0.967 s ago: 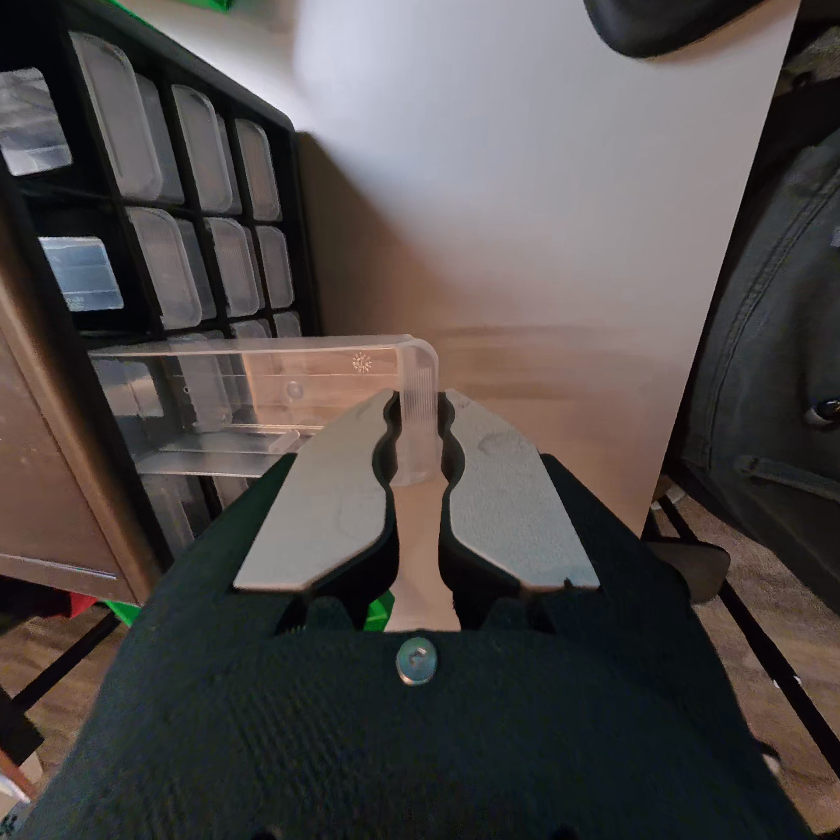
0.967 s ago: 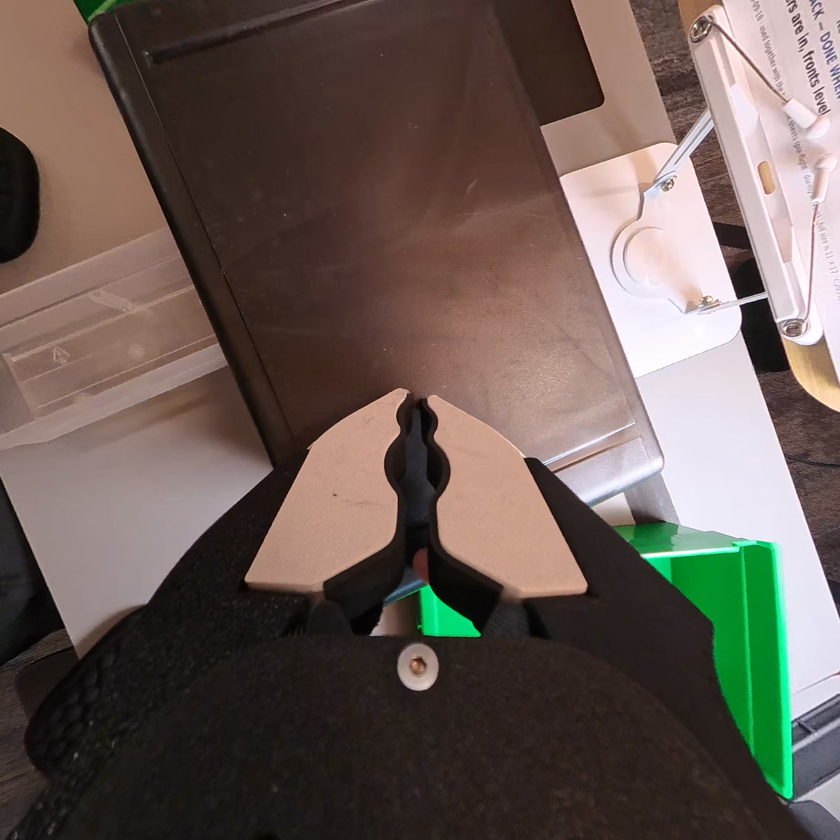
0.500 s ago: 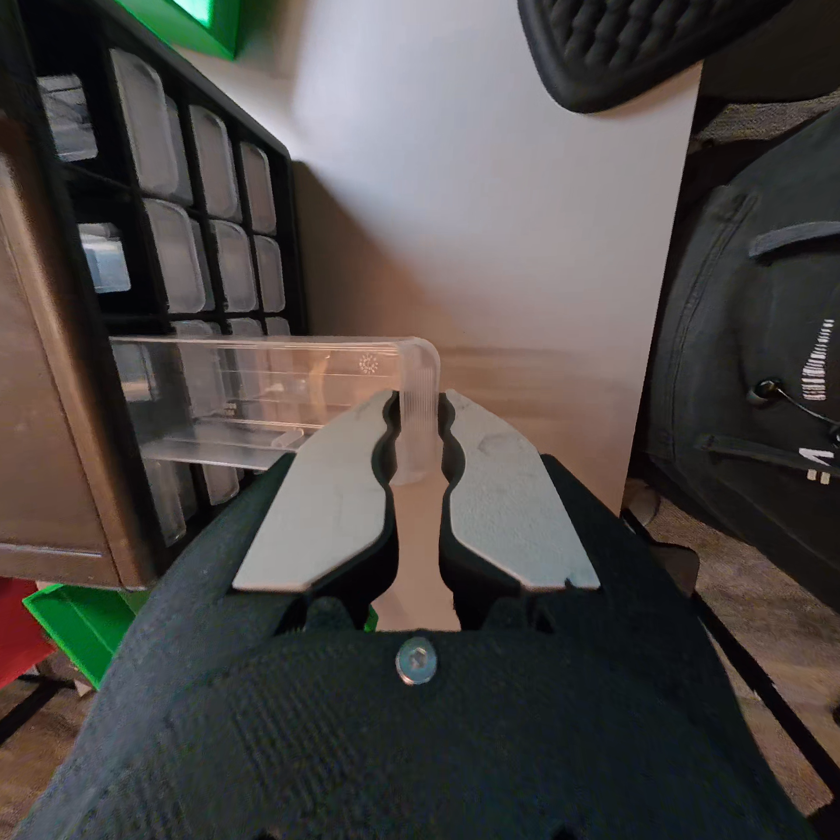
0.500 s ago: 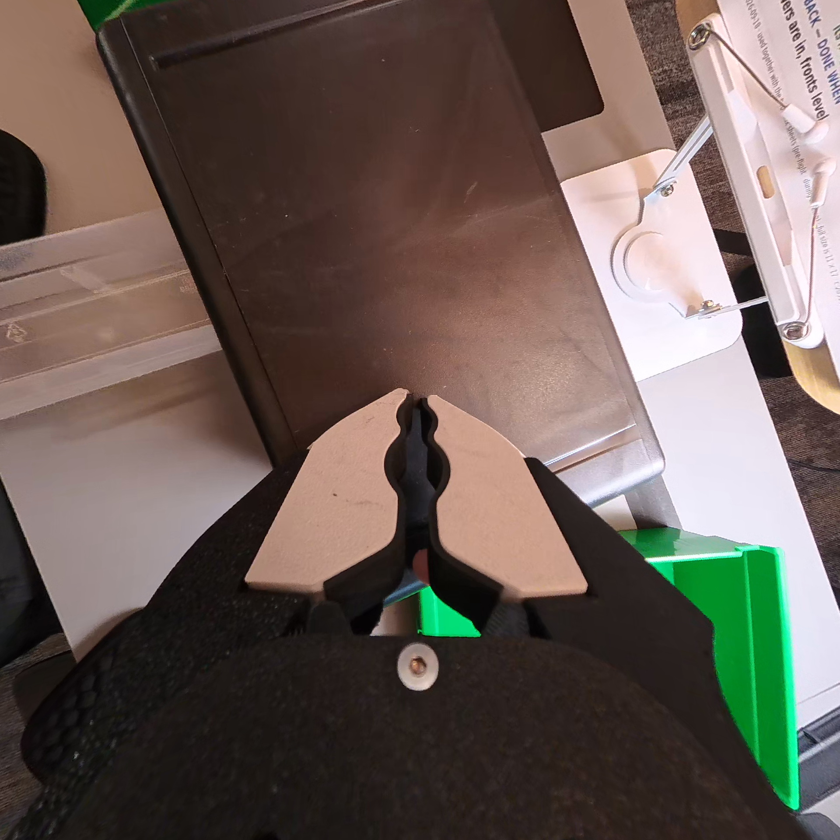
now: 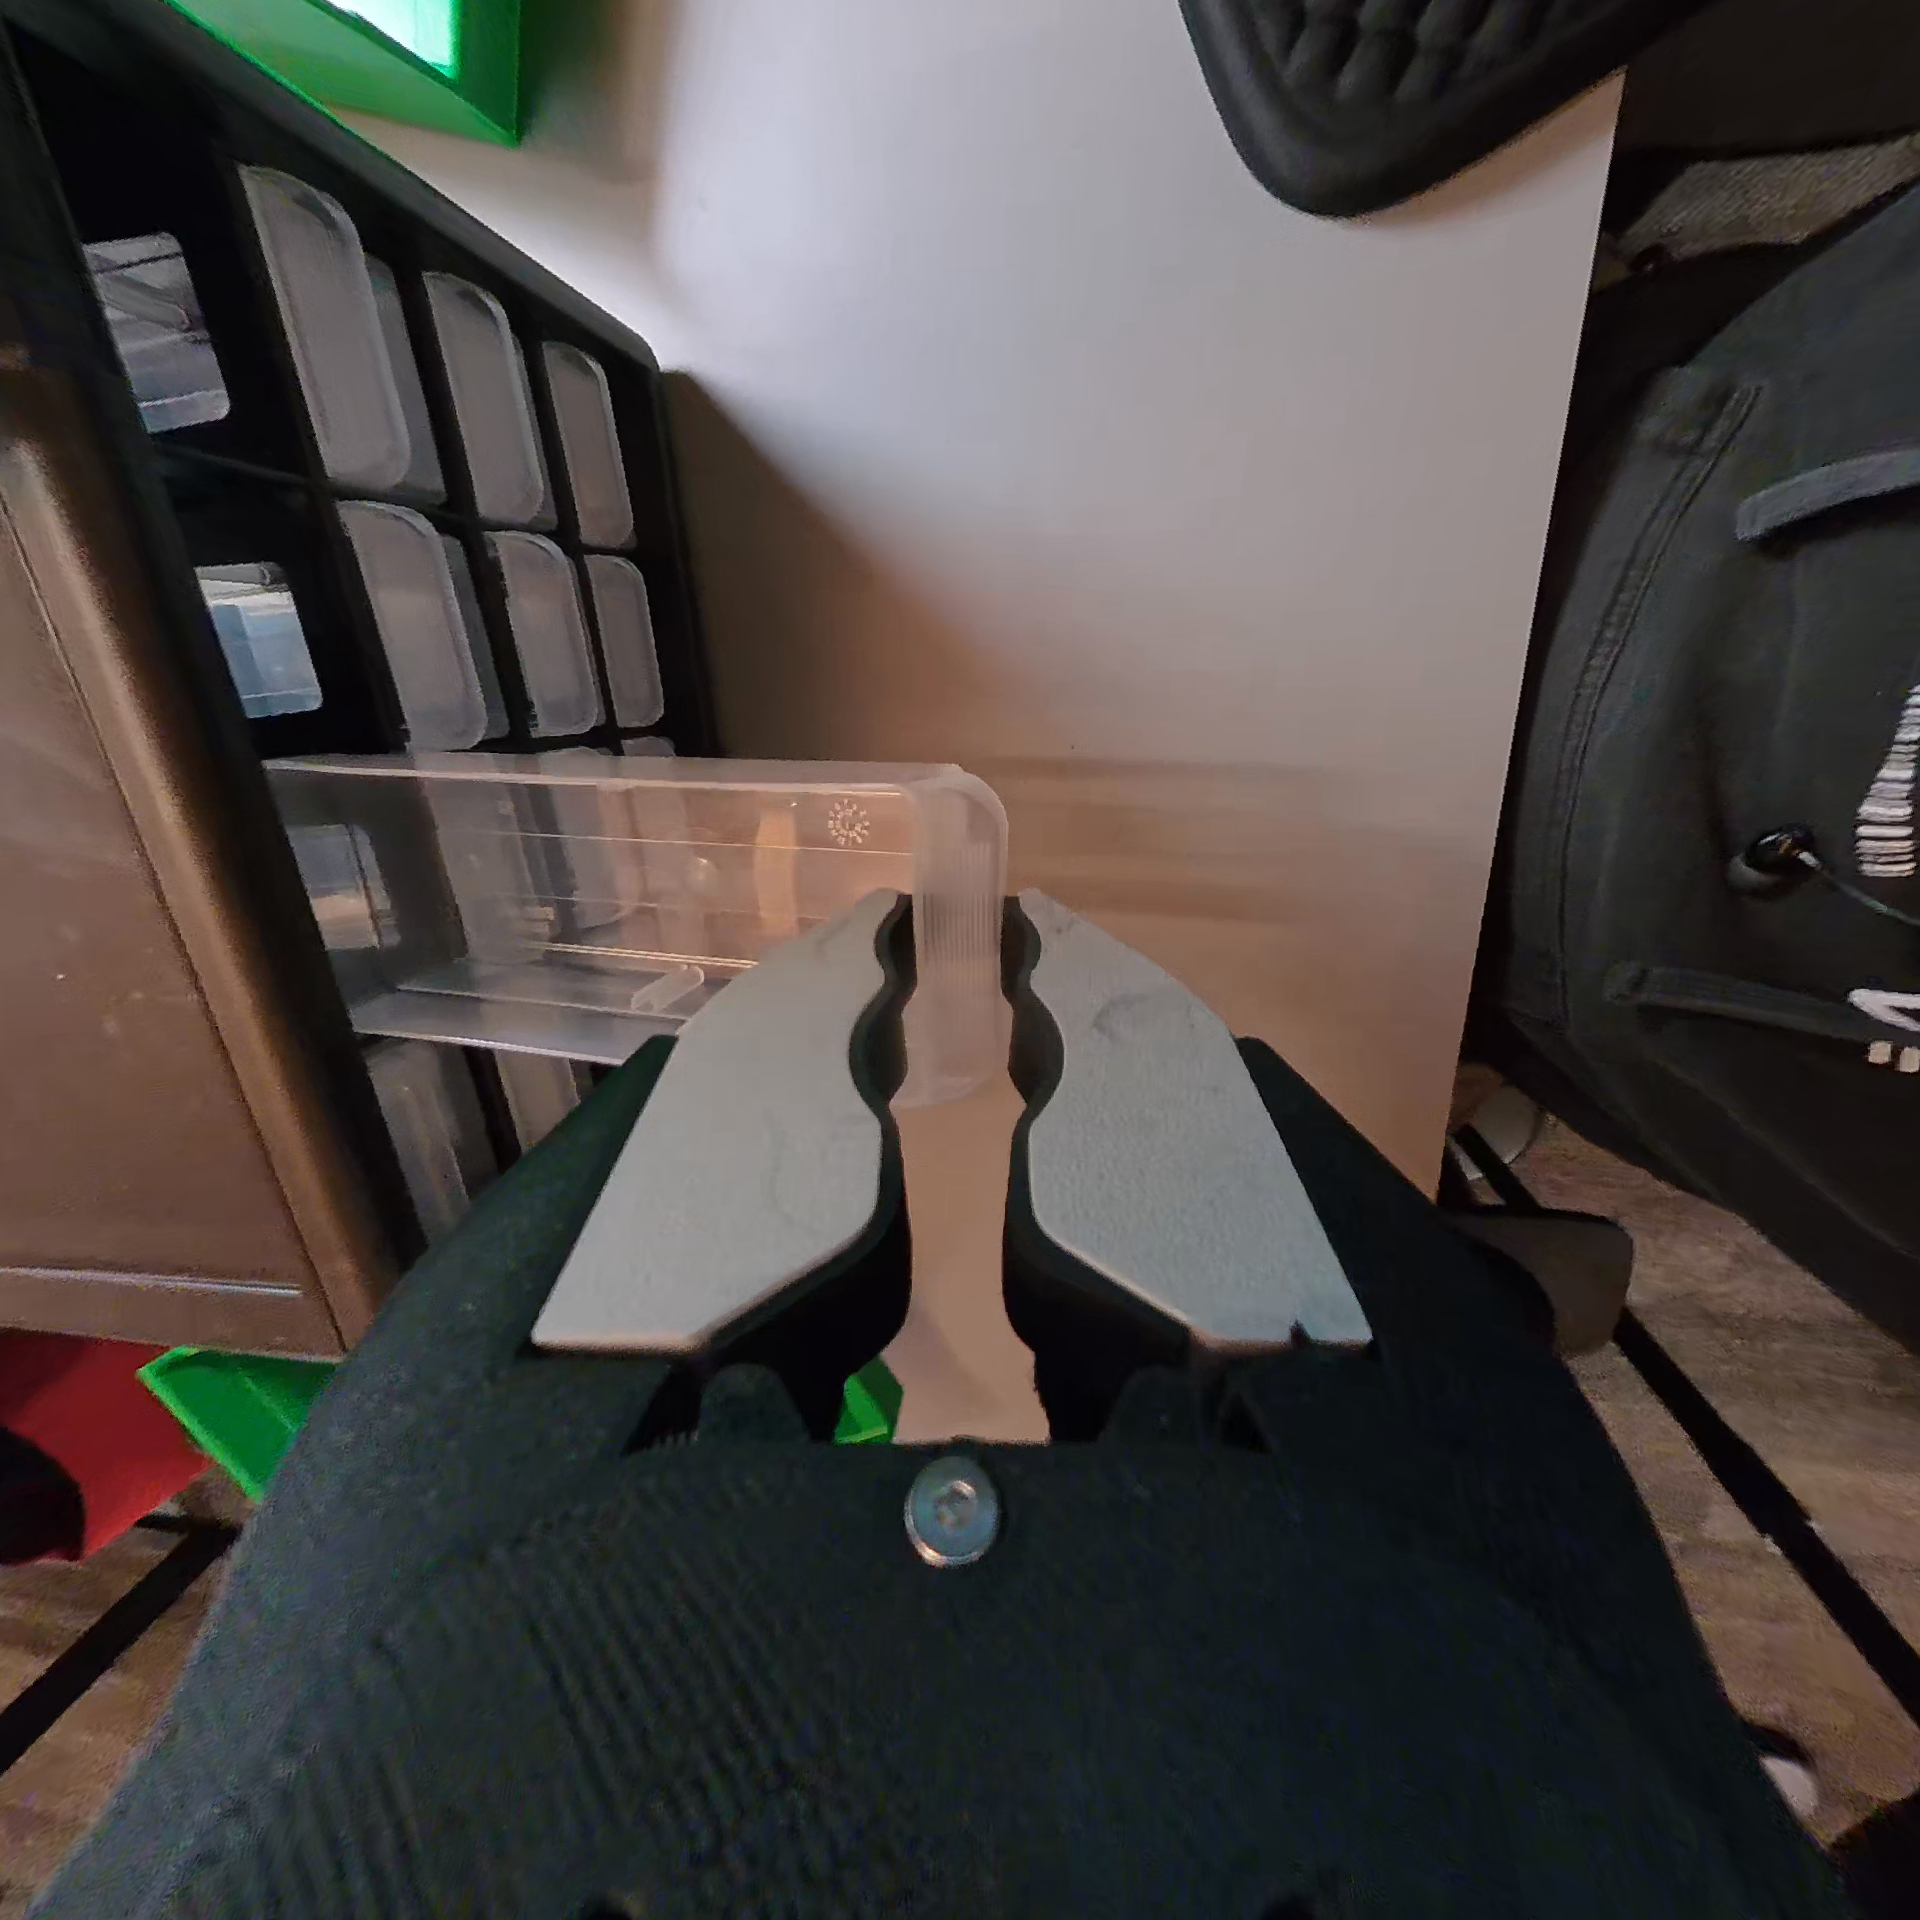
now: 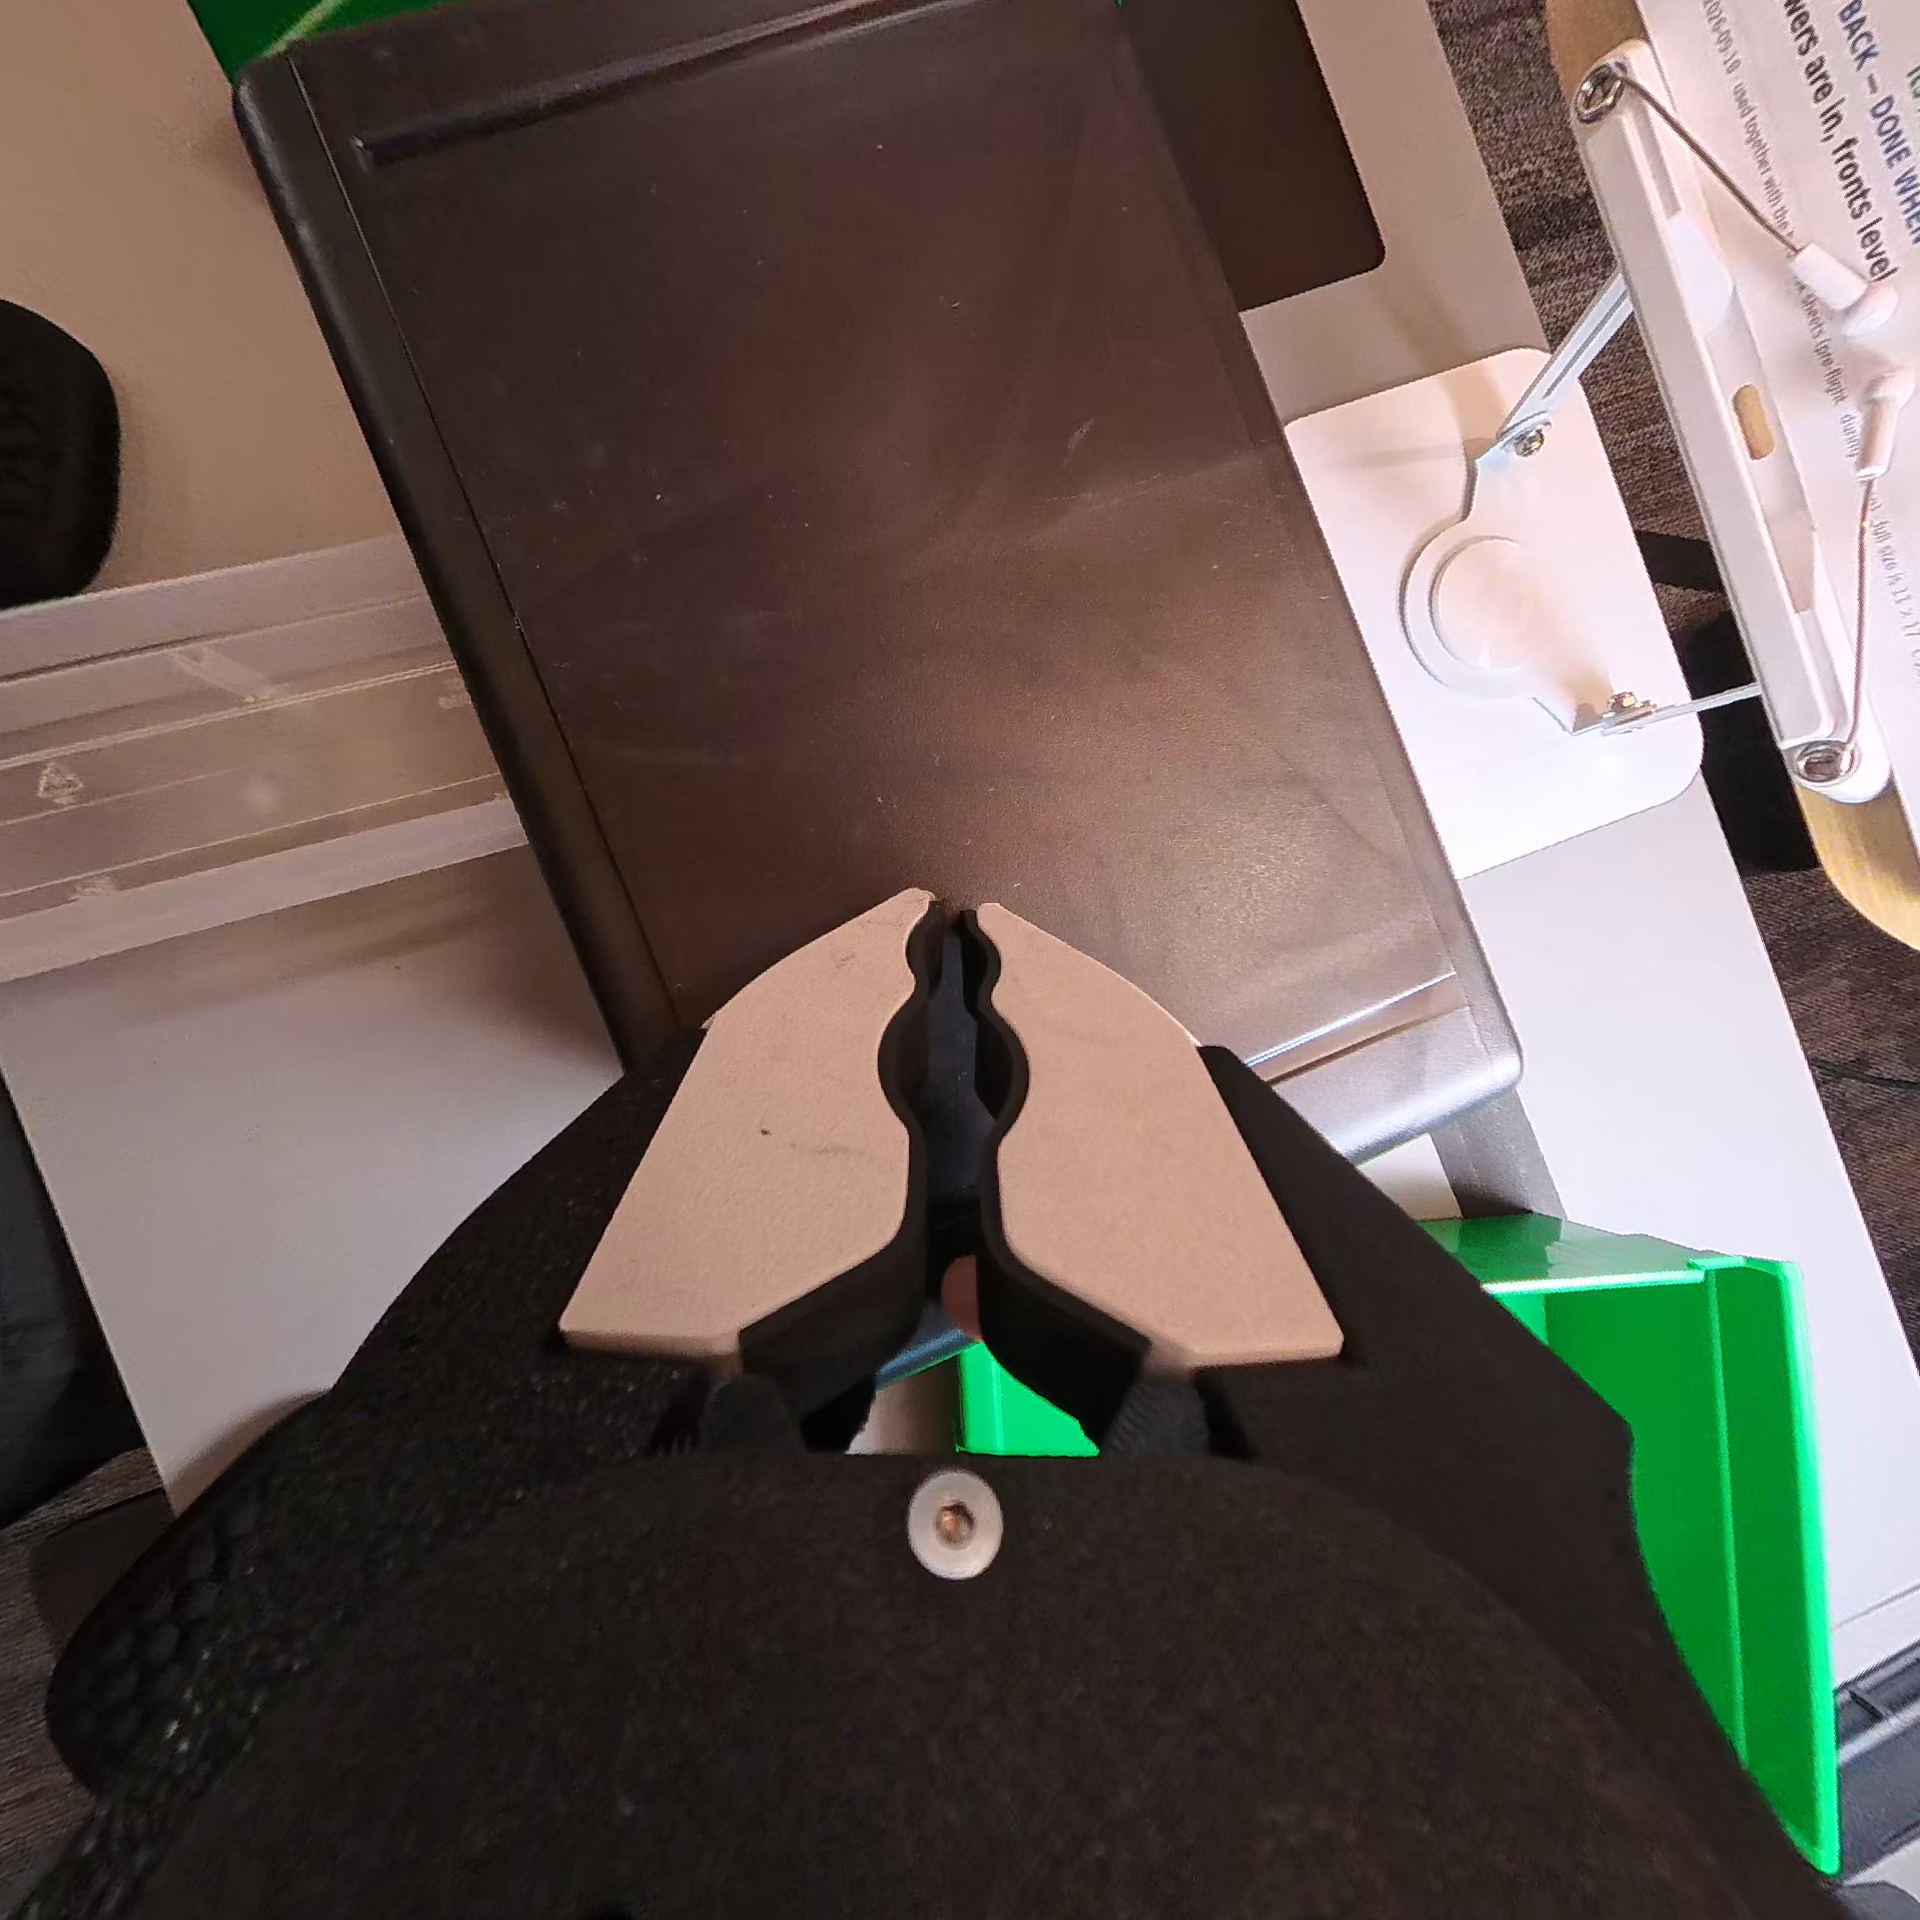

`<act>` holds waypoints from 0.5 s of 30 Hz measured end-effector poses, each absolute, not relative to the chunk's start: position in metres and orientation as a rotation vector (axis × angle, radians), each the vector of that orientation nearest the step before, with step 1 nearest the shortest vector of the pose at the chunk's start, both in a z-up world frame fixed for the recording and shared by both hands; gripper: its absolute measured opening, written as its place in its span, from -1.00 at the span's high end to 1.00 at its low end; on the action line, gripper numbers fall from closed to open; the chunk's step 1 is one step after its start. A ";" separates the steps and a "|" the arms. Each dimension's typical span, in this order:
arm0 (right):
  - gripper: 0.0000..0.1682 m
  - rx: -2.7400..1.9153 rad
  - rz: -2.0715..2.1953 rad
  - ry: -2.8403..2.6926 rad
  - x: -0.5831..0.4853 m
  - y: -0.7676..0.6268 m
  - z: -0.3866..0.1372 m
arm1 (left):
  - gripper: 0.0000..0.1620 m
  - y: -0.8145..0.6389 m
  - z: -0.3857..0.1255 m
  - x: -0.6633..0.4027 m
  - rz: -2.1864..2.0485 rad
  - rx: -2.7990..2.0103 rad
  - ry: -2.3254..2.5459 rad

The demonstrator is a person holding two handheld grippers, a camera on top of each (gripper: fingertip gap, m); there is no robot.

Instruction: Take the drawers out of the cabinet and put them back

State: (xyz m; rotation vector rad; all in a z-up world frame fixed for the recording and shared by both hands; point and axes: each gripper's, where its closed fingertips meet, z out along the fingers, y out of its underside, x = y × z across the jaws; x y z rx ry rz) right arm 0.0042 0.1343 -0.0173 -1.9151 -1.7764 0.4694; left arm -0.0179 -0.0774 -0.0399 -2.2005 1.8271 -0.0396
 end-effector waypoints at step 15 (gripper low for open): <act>0.96 -1.911 0.463 -1.777 0.004 0.134 -0.017 | 0.81 -0.081 -0.052 -0.022 -0.143 -2.246 1.832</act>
